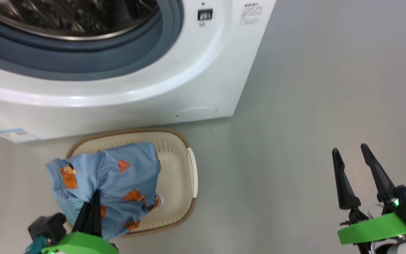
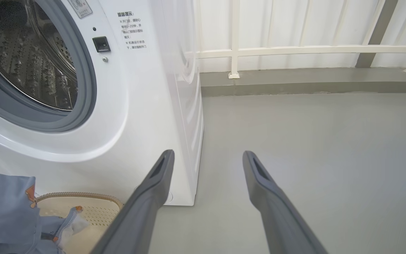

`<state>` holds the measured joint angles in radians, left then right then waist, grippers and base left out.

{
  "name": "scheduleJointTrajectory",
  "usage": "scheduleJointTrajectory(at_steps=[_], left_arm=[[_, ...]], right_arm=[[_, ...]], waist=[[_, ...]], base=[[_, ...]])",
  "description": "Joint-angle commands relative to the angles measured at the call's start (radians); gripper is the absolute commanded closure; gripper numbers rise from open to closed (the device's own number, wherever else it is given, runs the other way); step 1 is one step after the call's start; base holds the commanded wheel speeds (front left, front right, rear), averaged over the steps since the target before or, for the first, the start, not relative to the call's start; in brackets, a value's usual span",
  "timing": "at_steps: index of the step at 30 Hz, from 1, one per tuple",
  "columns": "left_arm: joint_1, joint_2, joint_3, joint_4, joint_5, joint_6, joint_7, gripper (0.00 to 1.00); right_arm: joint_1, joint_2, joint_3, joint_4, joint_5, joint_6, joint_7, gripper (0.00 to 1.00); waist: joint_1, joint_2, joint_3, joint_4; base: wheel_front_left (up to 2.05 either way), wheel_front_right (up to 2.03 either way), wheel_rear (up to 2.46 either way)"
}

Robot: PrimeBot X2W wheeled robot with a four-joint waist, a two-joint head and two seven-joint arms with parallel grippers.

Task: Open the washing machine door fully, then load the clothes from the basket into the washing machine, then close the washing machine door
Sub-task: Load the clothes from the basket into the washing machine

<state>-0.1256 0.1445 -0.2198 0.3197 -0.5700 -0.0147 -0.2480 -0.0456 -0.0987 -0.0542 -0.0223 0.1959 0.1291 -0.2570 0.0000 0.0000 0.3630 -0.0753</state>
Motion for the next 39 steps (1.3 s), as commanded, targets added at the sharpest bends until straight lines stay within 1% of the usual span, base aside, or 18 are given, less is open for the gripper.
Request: scheduleJointTrajectory(at_steps=[1,5,10,16,26,39], left_arm=[[0.02,0.008,0.041,-0.042,0.015,0.002,-0.014,1.0],[0.067,-0.009,0.057,-0.089,0.045,0.001,-0.014,1.0],[0.1,-0.023,0.085,-0.161,0.096,0.004,-0.014,1.0],[0.162,-0.049,0.111,-0.215,0.132,-0.001,-0.014,1.0],[0.23,-0.074,0.123,-0.246,0.16,-0.004,-0.014,1.0],[0.264,-0.083,0.132,-0.284,0.175,0.002,-0.014,1.0]], right_arm=[[0.023,-0.016,0.016,-0.019,0.015,0.002,-0.005,0.0],[0.048,-0.026,0.013,-0.017,0.017,0.002,-0.005,0.0],[0.065,-0.032,0.016,-0.018,0.017,0.002,-0.005,0.0],[0.088,-0.039,0.019,-0.009,0.02,0.002,-0.005,0.0],[0.128,-0.052,0.034,0.003,0.03,0.002,-0.005,0.0],[0.149,-0.055,0.037,0.0,0.035,0.002,-0.005,0.0]], waist=[[0.0,0.0,-0.077,0.016],[0.0,0.0,-0.121,0.026],[0.0,0.0,-0.144,0.039],[0.0,0.0,-0.197,0.05],[0.0,0.0,-0.29,0.054],[0.0,0.0,-0.313,0.054]], base=[[0.0,0.0,0.0],[0.0,0.0,0.0],[0.0,0.0,0.0],[0.0,0.0,0.0],[0.0,0.0,0.0],[0.0,0.0,0.0]])
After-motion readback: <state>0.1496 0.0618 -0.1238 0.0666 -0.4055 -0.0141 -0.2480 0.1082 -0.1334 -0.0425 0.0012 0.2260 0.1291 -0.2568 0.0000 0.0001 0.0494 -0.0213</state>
